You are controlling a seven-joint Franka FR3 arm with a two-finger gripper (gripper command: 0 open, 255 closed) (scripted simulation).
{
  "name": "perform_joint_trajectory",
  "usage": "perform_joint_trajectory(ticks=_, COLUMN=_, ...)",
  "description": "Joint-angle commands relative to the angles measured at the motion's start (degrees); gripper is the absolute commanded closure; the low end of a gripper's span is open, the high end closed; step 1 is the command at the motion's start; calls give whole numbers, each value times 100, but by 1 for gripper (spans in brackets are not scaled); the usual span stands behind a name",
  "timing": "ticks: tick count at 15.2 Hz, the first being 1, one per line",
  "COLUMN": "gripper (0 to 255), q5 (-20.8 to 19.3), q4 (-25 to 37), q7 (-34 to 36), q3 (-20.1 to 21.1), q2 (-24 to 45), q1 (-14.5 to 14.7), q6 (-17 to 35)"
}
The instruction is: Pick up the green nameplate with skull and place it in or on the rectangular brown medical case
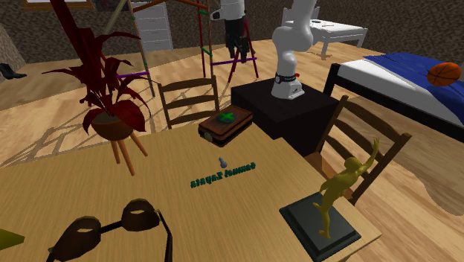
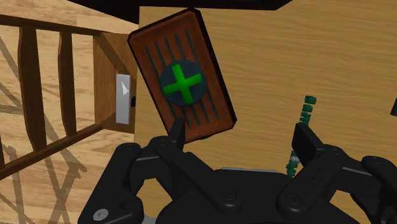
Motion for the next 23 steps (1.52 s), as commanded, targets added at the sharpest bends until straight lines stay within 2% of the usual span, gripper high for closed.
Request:
perform_joint_trajectory(ticks=1, gripper=0, q5=-17, q4=143, q7=182, q3=124, q2=449, q1=37, q6=253)
perform_joint_trajectory(ticks=12, gripper=0, q5=-473, q4=1608, q7=1174, q3=479, q2=2952, q1=349, q6=927)
perform_joint_trajectory(ticks=18, gripper=0, q5=-768, q4=2797, q7=1619, q3=455, q2=4372, q1=664, q6=945)
perform_joint_trajectory(ticks=23, gripper=0, q5=-942, q4=4060, q7=1884, q3=375, q2=5604, q1=973, q6=750)
